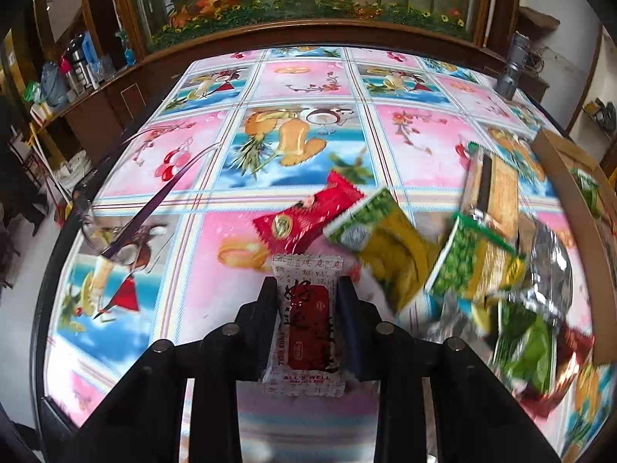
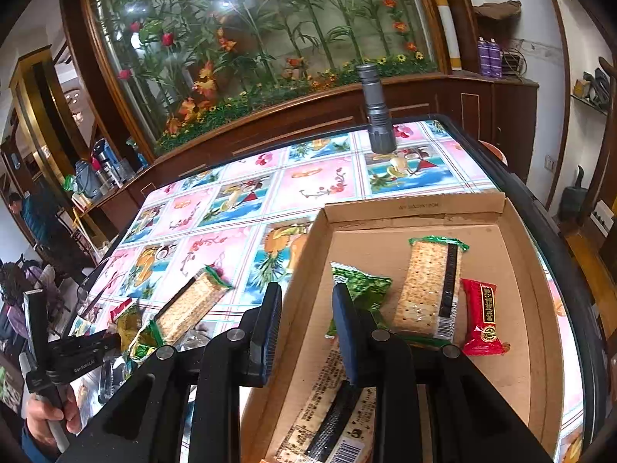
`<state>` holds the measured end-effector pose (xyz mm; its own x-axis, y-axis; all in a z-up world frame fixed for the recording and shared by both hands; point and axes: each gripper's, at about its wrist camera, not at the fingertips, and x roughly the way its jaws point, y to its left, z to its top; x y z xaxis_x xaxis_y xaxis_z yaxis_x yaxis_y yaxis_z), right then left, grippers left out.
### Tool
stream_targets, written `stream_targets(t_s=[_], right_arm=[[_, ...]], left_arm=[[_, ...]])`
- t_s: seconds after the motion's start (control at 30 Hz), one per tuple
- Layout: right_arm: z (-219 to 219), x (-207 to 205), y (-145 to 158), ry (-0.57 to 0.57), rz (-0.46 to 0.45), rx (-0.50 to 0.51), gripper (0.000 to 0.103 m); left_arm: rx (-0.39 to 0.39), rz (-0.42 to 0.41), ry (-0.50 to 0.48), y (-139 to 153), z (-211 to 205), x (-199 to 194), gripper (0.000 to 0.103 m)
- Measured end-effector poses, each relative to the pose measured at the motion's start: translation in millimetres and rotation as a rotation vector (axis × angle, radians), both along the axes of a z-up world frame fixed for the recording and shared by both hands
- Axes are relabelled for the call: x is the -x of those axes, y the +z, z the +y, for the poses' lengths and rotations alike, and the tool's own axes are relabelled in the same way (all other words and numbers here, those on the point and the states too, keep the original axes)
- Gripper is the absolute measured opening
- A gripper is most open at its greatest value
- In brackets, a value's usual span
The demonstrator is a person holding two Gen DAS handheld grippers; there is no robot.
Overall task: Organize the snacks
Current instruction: 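Return both tools to the pile and grasp a red-and-white candy with the left tool, then grasp the silver foil bag with the right tool while the left tool holds the candy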
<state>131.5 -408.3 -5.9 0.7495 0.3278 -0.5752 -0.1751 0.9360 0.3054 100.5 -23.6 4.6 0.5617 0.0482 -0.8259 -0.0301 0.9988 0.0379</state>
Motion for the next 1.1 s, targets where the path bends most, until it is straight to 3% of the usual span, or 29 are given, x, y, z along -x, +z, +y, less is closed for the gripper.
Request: stream_targets(t_s=[0.1,0.23,0.27,0.3,0.33,0.43,0.47,0.57,0.63,0.8,0.97,1.1], right_arm=[[4,2,2,0.014,-0.013,0.001,0.029],[19,8,6,0.072,-0.039,-0.005,0.029],[27,11,6,0.114,-0.047,-0.017,0.029],[37,14,7,0.152,-0.048,-0.025,0.029],[48,16,7,0.194,-0.035,-0.035,0.031],[89,25,5,0.344,0.01,-0.106,0.049],[105,29,4,0.384,0.024,-0.106,0.051],[155,48,1,0.493,0.035,-0.047,0.052],[182,57,-2,0.541,0.044,0.008,0.057],[237,65,-23,0.596,0.084,0.144,0.057],[245,59,-39,0.54,0.098,0.231,0.059],[249,56,-45,0.533,0.092,0.261,0.063]], left_arm=[[0.073,0.009,0.0,3,9,3,0.03],[0.09,-0.03,0.01,12,18,10,0.029],[0.095,-0.033,0.013,13,20,11,0.026],[0.104,-0.034,0.017,14,24,12,0.016],[0.12,-0.028,0.019,14,28,12,0.016],[0.178,0.0,0.001,11,39,11,0.016],[0.174,0.001,-0.011,12,39,12,0.019],[0.175,0.001,-0.024,14,42,17,0.059],[0.145,-0.018,-0.026,16,43,22,0.06],[0.113,0.003,-0.048,10,43,23,0.059],[0.029,0.008,-0.059,3,36,21,0.058],[-0.025,-0.001,-0.073,-2,28,21,0.051]])
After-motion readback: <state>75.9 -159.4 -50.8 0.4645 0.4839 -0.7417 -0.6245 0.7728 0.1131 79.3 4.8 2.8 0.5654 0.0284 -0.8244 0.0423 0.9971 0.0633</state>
